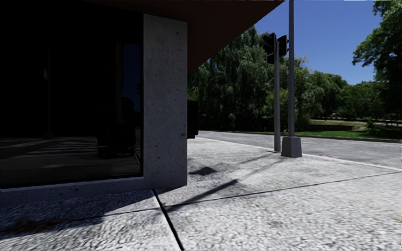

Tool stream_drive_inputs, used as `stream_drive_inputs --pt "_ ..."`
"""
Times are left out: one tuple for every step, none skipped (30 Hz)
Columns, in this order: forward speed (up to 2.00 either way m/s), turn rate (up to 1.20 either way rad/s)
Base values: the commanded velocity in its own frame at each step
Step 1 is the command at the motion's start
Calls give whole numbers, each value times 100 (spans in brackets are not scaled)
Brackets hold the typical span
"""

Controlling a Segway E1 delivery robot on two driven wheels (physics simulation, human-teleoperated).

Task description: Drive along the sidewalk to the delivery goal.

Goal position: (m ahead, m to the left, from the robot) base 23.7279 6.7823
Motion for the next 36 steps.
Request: stream_drive_inputs --pt "154 -33" --pt "154 -33" --pt "154 -33" --pt "154 -33" --pt "154 -33" --pt "154 -33" --pt "154 -33" --pt "154 -33" --pt "154 -34" --pt "154 -34" --pt "154 -34" --pt "154 -34" --pt "154 -34" --pt "154 -34" --pt "154 -34" --pt "154 -34" --pt "154 -34" --pt "154 -34" --pt "154 -34" --pt "154 -34" --pt "154 -34" --pt "154 -34" --pt "154 -34" --pt "154 -34" --pt "154 -34" --pt "154 -34" --pt "154 -34" --pt "154 -34" --pt "154 -34" --pt "154 -34" --pt "154 -34" --pt "154 -34" --pt "154 -34" --pt "154 -34" --pt "154 -34" --pt "154 -34"
